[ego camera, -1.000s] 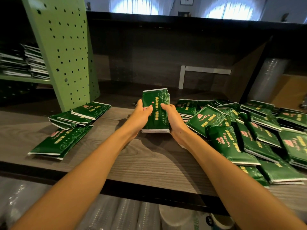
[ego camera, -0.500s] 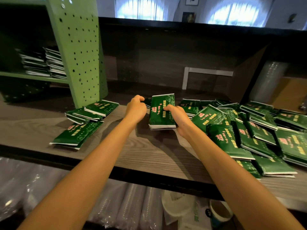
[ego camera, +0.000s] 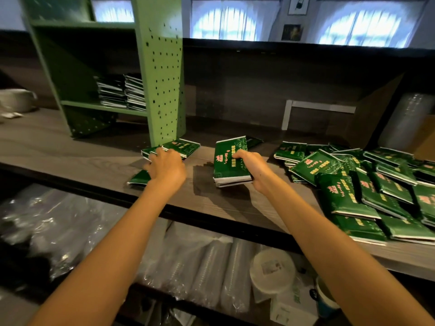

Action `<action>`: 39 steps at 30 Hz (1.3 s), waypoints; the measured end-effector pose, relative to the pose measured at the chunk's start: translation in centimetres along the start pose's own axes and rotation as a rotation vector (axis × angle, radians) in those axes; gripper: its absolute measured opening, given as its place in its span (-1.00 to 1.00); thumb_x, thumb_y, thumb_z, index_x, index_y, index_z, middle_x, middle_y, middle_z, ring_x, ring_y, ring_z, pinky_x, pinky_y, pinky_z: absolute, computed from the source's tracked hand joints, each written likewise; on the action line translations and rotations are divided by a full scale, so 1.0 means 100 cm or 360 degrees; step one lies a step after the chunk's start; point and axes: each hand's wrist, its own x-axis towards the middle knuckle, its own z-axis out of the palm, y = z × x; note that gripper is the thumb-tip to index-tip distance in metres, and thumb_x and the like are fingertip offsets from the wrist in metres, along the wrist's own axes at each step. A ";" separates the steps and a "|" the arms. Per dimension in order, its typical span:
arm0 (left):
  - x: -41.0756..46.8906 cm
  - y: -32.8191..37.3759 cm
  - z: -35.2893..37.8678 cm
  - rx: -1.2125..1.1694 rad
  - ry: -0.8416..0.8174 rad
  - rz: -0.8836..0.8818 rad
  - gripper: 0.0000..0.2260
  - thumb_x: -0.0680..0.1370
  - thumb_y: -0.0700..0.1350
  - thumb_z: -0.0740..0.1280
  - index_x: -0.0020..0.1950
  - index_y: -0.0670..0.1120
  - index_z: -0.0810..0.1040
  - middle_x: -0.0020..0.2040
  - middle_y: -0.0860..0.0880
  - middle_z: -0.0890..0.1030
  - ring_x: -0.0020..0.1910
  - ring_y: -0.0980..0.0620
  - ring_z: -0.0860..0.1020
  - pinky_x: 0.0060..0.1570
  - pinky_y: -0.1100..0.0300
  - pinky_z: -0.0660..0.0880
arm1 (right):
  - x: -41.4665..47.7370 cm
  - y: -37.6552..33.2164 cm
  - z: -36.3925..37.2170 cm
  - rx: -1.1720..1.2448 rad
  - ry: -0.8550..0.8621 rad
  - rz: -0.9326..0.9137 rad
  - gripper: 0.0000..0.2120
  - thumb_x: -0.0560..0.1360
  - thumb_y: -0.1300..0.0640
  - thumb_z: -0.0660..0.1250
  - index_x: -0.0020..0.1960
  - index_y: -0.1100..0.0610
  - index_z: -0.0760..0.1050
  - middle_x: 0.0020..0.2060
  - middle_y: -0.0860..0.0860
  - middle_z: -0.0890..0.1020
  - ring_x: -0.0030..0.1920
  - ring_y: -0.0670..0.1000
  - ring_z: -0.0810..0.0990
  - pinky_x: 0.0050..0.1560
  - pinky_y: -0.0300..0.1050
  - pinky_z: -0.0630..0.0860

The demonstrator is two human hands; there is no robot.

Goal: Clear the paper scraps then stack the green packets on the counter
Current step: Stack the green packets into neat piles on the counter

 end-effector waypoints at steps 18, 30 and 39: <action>-0.017 0.035 0.035 -0.0134 -0.0245 0.0444 -0.74 0.63 -0.16 0.00 -0.18 -0.06 0.39 0.17 -0.21 0.49 0.15 -0.22 0.40 0.16 -0.05 0.32 | -0.005 0.009 -0.034 -0.0051 0.0215 -0.0011 -0.52 0.41 0.07 0.31 0.29 0.21 0.40 0.16 0.12 0.57 0.16 0.13 0.54 0.29 0.11 0.41; 0.020 0.108 0.040 -0.0640 -0.0649 0.0298 -0.19 0.37 -0.12 0.52 0.49 -0.17 0.14 0.42 -0.16 0.33 0.38 -0.14 0.34 0.30 0.06 0.35 | 0.026 -0.002 -0.090 0.0090 0.0502 -0.0149 -0.40 0.41 0.07 0.32 0.40 0.20 0.28 0.25 0.13 0.49 0.24 0.15 0.47 0.29 0.10 0.37; 0.053 0.129 0.049 -0.1399 -0.0209 0.0114 -0.67 0.57 -0.14 0.25 0.31 -0.20 0.37 0.21 -0.17 0.52 0.14 -0.14 0.51 0.07 0.05 0.45 | 0.046 -0.002 -0.106 0.0213 0.0533 -0.0246 -0.71 0.51 0.19 0.26 0.21 0.15 0.33 -0.01 0.03 0.51 0.09 0.08 0.52 0.11 0.00 0.47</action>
